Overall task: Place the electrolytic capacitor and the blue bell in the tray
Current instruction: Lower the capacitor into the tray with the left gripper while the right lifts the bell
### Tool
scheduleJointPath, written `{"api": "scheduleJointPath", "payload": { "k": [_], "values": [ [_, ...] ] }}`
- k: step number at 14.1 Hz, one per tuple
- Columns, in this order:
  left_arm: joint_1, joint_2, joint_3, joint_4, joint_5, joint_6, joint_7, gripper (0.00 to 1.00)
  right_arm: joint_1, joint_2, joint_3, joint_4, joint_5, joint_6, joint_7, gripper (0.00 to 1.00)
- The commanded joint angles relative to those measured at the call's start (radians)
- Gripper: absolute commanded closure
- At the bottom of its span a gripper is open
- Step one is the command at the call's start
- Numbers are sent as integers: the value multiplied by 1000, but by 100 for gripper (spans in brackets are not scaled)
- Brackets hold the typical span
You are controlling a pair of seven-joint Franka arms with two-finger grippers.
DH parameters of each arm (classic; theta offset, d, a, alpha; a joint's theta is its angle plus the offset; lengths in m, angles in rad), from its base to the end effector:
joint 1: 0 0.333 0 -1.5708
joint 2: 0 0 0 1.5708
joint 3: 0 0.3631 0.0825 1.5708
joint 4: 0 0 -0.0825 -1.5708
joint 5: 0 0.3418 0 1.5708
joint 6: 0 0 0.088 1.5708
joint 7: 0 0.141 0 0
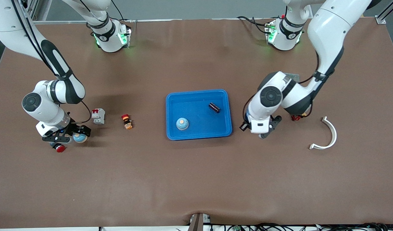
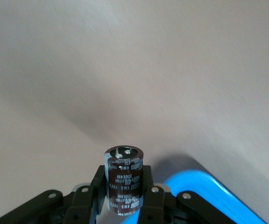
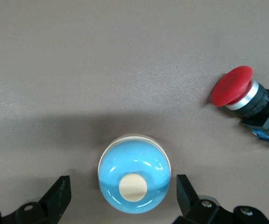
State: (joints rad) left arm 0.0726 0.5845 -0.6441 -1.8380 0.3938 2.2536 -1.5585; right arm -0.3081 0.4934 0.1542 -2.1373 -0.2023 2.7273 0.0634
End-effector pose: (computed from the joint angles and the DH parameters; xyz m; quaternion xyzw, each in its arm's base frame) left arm 0.5595 -0.2874 0.2928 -0.9198 -0.3917 0.0233 0.0007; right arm 0.5785 -0.0878 0.2273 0.9981 -0.0291 0.0532 0.0120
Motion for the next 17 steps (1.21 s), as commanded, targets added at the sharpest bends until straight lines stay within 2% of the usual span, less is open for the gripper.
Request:
{"api": "scheduleJointPath", "payload": {
  "k": [1,5,6,9,10,11,15,17],
  "values": [
    [-30,35,3,54,10,-23,-55,100,-38,4,18,4,-28,9,-1,0],
    [-92,89,4,111,14,-22,-123,100,-46,13,18,19,-28,5,-1,0],
    [-100,98,4,117,13,-19,-124,100,-46,14,18,20,-28,6,-1,8],
    [-138,121,6,135,14,-11,-162,100,-45,22,18,33,-26,5,12,69],
    [-152,133,8,150,16,-11,-179,100,-45,27,19,36,-25,5,15,93],
    [-165,149,9,167,16,-11,-195,100,-43,30,19,37,-20,5,15,100],
    [-204,186,32,190,19,32,-227,100,-20,25,22,53,-16,-15,91,100],
    [-241,193,66,192,17,46,-235,100,-3,5,34,71,-14,-99,172,100]
  ]
}}
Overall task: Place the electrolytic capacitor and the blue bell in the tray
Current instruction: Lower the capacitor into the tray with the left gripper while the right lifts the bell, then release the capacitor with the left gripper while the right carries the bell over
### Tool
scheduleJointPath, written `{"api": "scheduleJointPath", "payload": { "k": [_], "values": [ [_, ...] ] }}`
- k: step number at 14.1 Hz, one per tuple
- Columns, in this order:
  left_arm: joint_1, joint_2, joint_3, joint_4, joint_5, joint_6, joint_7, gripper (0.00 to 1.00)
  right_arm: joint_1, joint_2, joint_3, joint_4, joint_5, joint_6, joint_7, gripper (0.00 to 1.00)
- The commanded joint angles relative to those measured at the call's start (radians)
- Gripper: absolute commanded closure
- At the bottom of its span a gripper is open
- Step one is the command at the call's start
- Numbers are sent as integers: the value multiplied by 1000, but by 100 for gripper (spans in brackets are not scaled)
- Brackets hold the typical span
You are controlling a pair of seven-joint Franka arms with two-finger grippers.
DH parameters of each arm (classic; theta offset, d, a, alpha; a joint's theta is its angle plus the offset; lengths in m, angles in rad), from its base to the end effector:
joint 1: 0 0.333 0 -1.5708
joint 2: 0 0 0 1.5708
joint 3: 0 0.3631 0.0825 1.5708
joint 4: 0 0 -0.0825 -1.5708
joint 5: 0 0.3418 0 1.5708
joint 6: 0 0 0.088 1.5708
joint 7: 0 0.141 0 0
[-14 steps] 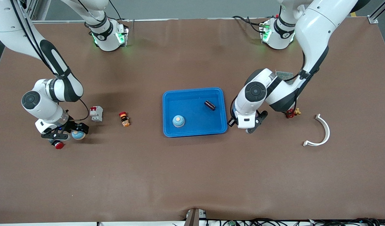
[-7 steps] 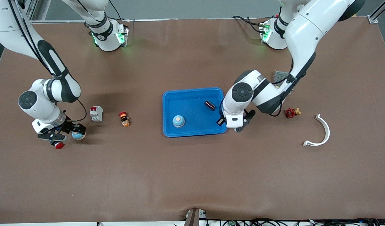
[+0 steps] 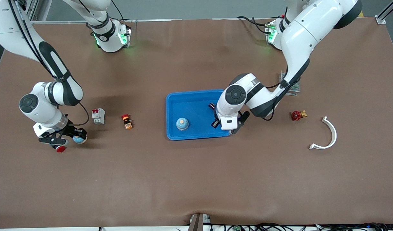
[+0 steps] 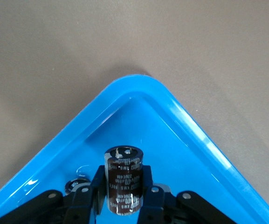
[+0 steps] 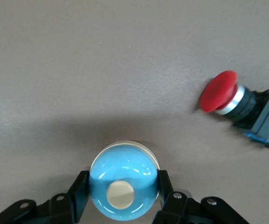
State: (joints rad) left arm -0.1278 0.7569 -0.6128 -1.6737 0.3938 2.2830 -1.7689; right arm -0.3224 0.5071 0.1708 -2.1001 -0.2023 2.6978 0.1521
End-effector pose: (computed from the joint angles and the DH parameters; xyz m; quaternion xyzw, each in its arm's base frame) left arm 0.5489 -0.3937 0.2507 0.8990 0.4344 -0.0504 0.0239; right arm 0.5875 -0.0900 0.2299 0.9958 -0.0751 0.0517 0.0072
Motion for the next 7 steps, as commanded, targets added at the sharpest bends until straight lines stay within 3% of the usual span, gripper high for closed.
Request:
{"api": "scheduleJointPath", "payload": {
  "k": [1,6,7],
  "values": [
    [-49,25,47,28,16,24,-26,100,20,-24,32,41,-12,-114,137,100],
    [-50,50,48,26,22,46,-21,100,22,-105,168,45,29,-268,600,100],
    [-50,52,48,26,22,46,-15,90,20,-125,208,43,32,-301,703,100]
  ]
}}
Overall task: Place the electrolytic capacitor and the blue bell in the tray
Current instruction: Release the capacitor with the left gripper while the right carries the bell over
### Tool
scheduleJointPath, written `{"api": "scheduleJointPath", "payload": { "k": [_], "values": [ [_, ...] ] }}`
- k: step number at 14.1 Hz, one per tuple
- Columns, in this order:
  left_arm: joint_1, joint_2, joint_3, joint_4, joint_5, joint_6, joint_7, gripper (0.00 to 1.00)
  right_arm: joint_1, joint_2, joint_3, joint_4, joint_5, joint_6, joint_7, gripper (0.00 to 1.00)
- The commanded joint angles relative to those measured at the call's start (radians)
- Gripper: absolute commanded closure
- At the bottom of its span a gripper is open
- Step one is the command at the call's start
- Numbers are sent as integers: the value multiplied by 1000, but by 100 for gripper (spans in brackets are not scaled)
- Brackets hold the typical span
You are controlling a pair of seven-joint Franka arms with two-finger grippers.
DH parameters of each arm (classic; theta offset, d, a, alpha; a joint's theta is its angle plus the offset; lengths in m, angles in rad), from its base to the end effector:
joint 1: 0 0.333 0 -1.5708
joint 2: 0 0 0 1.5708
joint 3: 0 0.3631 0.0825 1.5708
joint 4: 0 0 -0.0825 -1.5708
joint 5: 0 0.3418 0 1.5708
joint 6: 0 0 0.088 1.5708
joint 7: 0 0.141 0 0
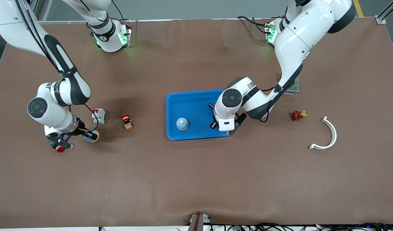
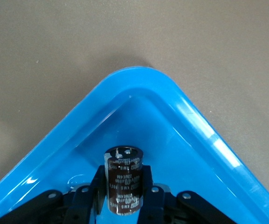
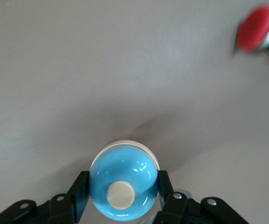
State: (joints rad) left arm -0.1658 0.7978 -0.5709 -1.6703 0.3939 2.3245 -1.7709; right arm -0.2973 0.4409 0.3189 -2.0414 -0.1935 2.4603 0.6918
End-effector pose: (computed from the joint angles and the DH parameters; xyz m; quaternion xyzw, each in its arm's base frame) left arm 0.5475 -0.3992 0.2220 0.8989 0.4345 -0.0532 0.0215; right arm 0.5906 -0.0004 0.2754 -0.9626 0.2709 -0.0016 0.0071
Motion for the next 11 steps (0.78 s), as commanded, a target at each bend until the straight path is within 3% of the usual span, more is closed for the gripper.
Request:
{"api": "scheduleJointPath", "payload": {
  "k": [1,4,5,11],
  "values": [
    [-12,11,6,23,22,4,-10,54,-3,-77,92,-25,23,-70,272,100],
    [-12,0,6,23,23,3,-4,9,59,-105,196,-46,23,-69,706,100],
    [-11,-8,6,26,25,3,-4,0,107,-108,209,-42,22,-69,832,100],
    [15,-145,8,29,25,-92,158,0,355,-120,207,-43,8,-72,1280,100]
  ]
}}
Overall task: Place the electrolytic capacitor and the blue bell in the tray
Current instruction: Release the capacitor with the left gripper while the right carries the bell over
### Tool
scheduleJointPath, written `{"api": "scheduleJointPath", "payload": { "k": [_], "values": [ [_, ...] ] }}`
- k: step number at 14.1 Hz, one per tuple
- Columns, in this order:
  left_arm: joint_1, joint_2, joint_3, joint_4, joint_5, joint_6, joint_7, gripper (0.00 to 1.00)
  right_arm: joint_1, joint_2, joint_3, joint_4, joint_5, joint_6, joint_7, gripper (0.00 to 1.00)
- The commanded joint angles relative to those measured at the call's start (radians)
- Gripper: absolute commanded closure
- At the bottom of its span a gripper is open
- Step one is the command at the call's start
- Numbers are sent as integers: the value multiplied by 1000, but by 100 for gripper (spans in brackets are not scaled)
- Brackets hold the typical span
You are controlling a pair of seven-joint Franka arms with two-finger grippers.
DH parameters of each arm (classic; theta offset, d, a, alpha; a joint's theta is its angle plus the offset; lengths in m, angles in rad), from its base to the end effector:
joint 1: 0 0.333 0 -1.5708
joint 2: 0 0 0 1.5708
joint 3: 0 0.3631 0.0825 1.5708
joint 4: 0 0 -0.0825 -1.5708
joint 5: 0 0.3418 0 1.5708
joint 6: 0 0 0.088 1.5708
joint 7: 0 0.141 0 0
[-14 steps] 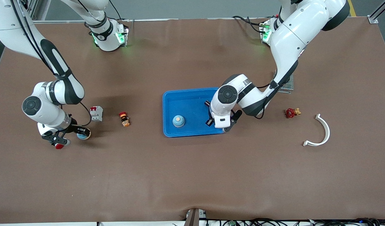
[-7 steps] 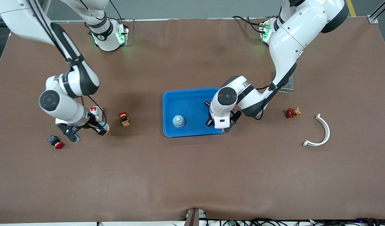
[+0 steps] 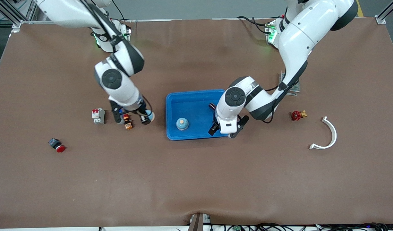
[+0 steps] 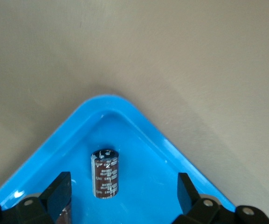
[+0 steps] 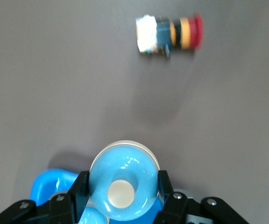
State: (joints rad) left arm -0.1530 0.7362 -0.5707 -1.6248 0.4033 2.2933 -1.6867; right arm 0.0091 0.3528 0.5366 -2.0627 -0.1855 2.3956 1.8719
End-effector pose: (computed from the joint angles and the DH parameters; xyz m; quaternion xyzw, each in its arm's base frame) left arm 0.5708 -0.3918 0.2734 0.9134 0.4046 -0.0157 0.0428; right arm 0.5045 0.2820 0.3279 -0.8187 0.5734 0.0161 0.0268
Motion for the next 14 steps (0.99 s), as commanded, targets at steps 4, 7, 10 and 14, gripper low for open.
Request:
{"api": "scheduleJointPath", "payload": {
  "k": [4,7,10,14],
  "values": [
    [62,-182,5,-13,15,-126,299,0,136,-18,-14,-22,-58,-4,298,100],
    [113,-230,6,-1,15,-192,465,0,178,31,-14,-11,-167,8,441,100],
    [157,-251,8,23,15,-261,622,0,213,78,-14,21,-198,13,507,100],
    [210,-256,9,104,17,-417,821,0,256,144,-20,71,-239,11,579,100]
  ]
}}
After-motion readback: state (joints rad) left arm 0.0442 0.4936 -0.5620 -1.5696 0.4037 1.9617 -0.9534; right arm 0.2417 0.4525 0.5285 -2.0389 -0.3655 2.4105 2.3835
